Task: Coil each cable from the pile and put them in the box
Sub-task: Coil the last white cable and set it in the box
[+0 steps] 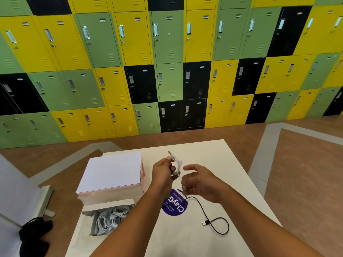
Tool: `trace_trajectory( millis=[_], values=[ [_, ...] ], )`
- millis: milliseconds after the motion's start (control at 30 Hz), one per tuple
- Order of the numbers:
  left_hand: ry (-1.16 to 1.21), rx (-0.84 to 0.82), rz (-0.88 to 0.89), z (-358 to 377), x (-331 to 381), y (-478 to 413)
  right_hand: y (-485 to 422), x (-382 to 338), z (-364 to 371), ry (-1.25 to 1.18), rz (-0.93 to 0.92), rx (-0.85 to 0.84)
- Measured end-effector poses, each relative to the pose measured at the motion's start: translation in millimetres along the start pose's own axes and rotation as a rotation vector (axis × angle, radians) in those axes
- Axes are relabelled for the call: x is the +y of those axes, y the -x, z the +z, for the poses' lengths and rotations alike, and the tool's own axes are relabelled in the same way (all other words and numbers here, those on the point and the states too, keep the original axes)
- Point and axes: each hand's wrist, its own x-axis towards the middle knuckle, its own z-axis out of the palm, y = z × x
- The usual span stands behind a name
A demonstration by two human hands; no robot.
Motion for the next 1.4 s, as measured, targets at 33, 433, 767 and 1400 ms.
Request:
trace_trajectory(
  millis=[33, 433, 767, 1400],
  values=[
    [0.025, 0.030, -0.006, -1, 2, -2, 3, 2, -1, 0.067, 0.051, -0.050],
    [0.090, -0.092, -0.028, -10, 4, -1, 6, -5, -7, 0.376, -0.103, -0.027],
    [-0.124, -0.023, 0.068, -22, 4, -3, 9, -5, -14, 0.397, -0.113, 0.040],
    [-0.088, -0.107, 0.103, -12, 4, 6, 1, 2, -13, -0.255, -0.233, 0.491]
  ],
)
